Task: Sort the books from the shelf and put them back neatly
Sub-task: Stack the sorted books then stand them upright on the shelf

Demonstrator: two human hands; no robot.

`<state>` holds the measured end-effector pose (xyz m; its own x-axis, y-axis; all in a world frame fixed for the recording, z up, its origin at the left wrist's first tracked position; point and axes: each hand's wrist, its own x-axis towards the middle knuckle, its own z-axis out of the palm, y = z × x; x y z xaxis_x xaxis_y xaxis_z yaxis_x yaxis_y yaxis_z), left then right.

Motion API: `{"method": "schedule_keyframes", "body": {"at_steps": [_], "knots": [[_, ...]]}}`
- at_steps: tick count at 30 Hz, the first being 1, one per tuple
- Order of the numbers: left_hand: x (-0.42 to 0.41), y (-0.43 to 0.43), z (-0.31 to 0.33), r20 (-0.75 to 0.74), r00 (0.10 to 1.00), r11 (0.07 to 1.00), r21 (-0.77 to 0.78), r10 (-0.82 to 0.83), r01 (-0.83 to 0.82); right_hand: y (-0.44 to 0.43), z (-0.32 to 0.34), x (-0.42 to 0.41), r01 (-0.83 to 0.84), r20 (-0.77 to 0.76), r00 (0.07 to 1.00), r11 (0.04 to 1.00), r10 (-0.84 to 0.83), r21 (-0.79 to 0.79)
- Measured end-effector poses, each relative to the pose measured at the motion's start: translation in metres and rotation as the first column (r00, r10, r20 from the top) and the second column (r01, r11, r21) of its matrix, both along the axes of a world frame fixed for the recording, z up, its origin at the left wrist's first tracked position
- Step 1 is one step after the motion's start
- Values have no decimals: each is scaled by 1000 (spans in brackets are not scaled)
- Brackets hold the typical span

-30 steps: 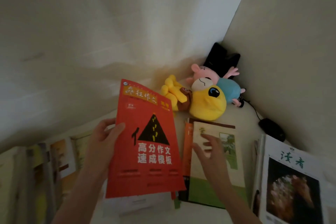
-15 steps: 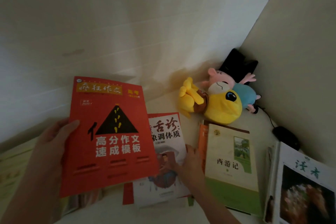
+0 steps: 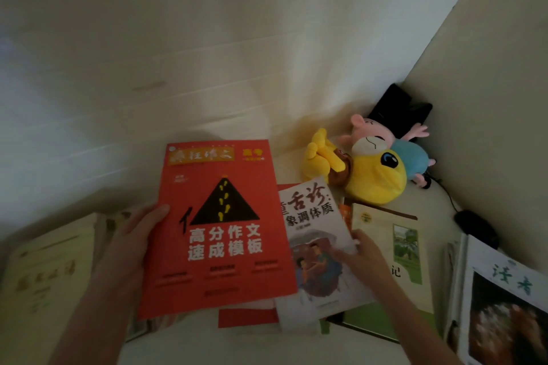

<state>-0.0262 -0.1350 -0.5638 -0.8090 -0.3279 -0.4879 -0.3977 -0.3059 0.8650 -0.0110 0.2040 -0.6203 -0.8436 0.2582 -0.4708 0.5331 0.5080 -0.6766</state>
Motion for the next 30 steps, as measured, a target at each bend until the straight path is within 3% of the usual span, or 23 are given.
{"method": "schedule_keyframes", "body": {"at_steps": [3, 5, 8, 11, 14, 16, 18, 23, 27, 30], "knots": [[10, 24, -23, 70, 995, 991, 116, -67, 59, 26, 42, -4, 4, -170, 985, 996, 10, 84], [20, 37, -46, 120, 988, 985, 152, -100, 81, 38, 70, -6, 28, -277, 960, 974, 36, 223], [32, 51, -79, 169, 975, 989, 26, -145, 143, 43, 109, -6, 106, -419, 908, 957, 17, 269], [35, 61, -93, 130, 979, 971, -163, -156, 176, 38, 124, -5, 164, -488, 863, 986, -127, 34], [32, 66, -97, 63, 968, 856, -455, -242, 244, 20, 102, -3, 171, -392, 876, 941, -281, -292], [29, 68, -99, 70, 962, 820, -510, -262, 260, -2, 73, -1, 172, -274, 906, 873, -322, -456], [26, 72, -99, 79, 963, 831, -490, -259, 263, -28, 40, 5, 167, -168, 942, 837, -292, -521], [24, 84, -98, 71, 975, 891, -398, -209, 220, -70, -13, 24, 156, -83, 978, 937, -190, -314], [23, 87, -108, 47, 983, 912, -370, -175, 180, -70, -21, 25, 41, -131, 991, 998, -35, 39], [22, 94, -110, 25, 987, 931, -328, -160, 159, -74, -26, 28, 20, -87, 996, 998, -15, 63]]}}
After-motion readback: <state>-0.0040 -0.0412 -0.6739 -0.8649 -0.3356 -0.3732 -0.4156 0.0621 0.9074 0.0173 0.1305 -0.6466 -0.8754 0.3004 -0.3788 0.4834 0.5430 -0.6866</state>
